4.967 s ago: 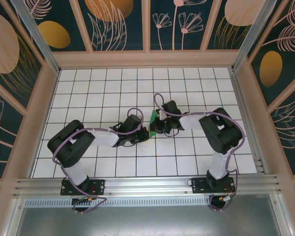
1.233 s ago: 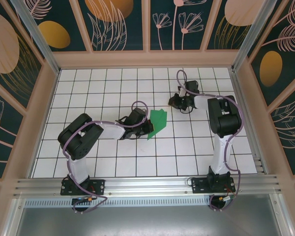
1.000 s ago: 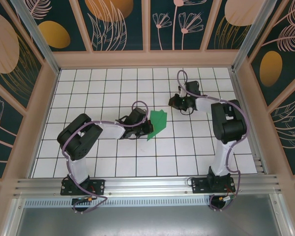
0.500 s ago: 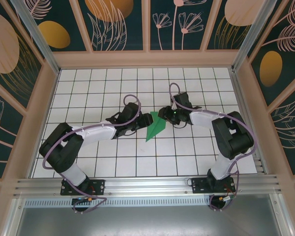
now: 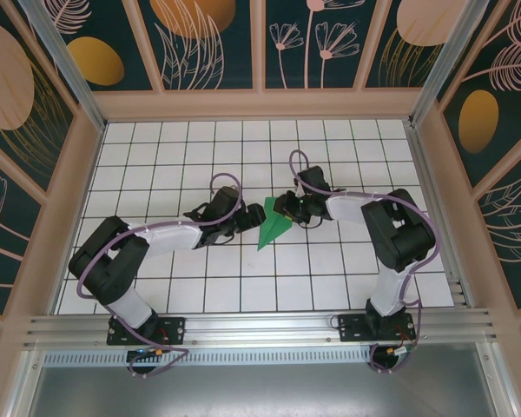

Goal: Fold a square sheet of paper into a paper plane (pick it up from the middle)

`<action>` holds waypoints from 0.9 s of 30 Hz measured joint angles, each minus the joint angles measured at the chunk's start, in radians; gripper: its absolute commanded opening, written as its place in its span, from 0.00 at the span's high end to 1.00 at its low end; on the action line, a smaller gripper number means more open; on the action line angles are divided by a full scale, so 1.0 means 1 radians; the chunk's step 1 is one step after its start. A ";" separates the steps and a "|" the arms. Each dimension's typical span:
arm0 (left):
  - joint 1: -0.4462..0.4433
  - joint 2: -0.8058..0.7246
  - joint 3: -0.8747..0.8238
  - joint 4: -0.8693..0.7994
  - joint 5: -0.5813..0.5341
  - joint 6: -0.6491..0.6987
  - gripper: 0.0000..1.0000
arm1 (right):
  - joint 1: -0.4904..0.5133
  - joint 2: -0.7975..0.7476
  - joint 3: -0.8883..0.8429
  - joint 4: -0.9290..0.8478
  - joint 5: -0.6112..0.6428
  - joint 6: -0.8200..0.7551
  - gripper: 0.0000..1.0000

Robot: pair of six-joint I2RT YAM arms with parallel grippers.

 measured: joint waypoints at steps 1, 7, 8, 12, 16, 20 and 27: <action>0.002 -0.001 -0.001 0.000 -0.005 0.001 0.10 | 0.001 0.002 0.000 0.009 -0.010 0.001 0.65; 0.011 -0.025 -0.016 -0.002 -0.031 0.029 0.02 | 0.010 0.005 -0.016 0.102 -0.072 0.026 0.71; 0.012 -0.032 -0.020 -0.002 -0.035 0.032 0.01 | 0.011 0.005 -0.023 0.116 -0.077 0.031 0.71; 0.021 -0.067 -0.039 -0.002 -0.039 0.043 0.02 | 0.017 0.007 -0.051 0.156 -0.096 0.044 0.75; 0.040 -0.082 -0.051 -0.002 -0.019 0.042 0.01 | 0.024 0.020 -0.060 0.176 -0.103 0.053 0.87; 0.071 -0.083 -0.083 0.028 0.063 0.023 0.02 | 0.023 0.017 -0.084 0.233 -0.130 0.056 0.91; 0.095 -0.102 -0.126 0.132 0.243 -0.034 0.01 | -0.034 -0.105 -0.143 0.384 -0.292 0.100 0.91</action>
